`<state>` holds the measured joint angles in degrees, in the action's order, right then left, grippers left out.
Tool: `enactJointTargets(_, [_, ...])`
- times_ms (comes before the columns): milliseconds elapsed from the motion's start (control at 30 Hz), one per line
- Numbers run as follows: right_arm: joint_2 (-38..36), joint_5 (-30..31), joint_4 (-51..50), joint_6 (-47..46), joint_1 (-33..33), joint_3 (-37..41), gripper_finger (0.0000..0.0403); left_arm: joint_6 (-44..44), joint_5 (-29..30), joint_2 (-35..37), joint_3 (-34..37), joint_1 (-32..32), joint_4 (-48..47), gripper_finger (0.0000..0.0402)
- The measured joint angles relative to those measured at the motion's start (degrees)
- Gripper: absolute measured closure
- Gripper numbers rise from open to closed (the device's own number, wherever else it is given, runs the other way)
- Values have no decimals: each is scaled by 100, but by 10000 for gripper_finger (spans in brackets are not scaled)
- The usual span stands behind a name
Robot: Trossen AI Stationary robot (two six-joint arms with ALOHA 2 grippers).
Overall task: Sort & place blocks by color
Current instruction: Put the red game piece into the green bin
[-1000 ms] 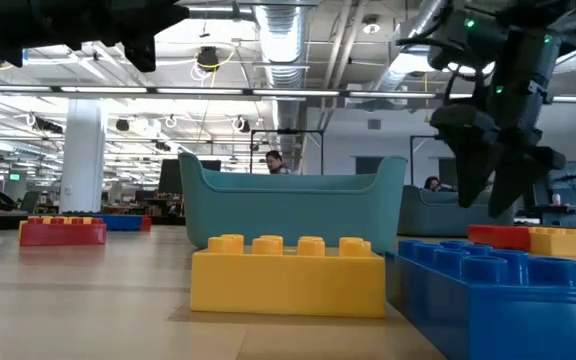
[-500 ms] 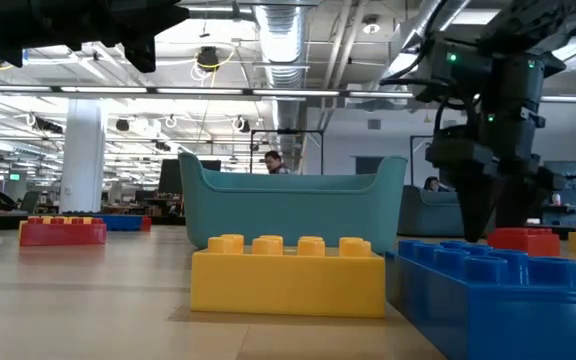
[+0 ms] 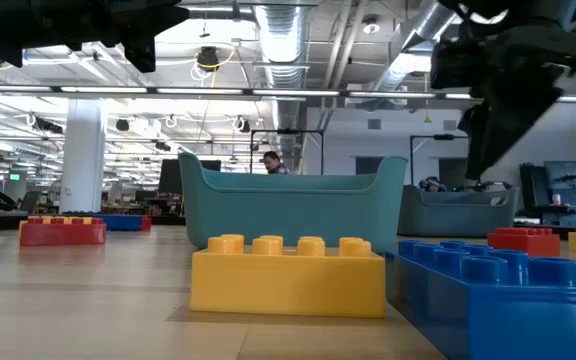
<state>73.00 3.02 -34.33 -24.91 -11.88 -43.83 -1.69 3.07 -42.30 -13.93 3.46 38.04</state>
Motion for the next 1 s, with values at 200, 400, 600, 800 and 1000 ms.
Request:
enactJointTargets(200, [633,29,-34,499,-455,-2,117,0,27,0,0,0,-2,285])
enactJointTargets(400, [1418,71,-119,873,-718,-11,117,20,33,-2,0,-2,-4,285])
enactJointTargets(600, [1905,9,-112,894,-743,-40,119,22,42,-2,0,-2,-13,285])
enactJointTargets(800, [1871,74,-173,763,-719,-72,198,22,44,-4,0,-2,-18,285])
enactJointTargets(1000, [1334,244,-399,658,-490,-369,281,44,70,-4,0,-2,-17,285])
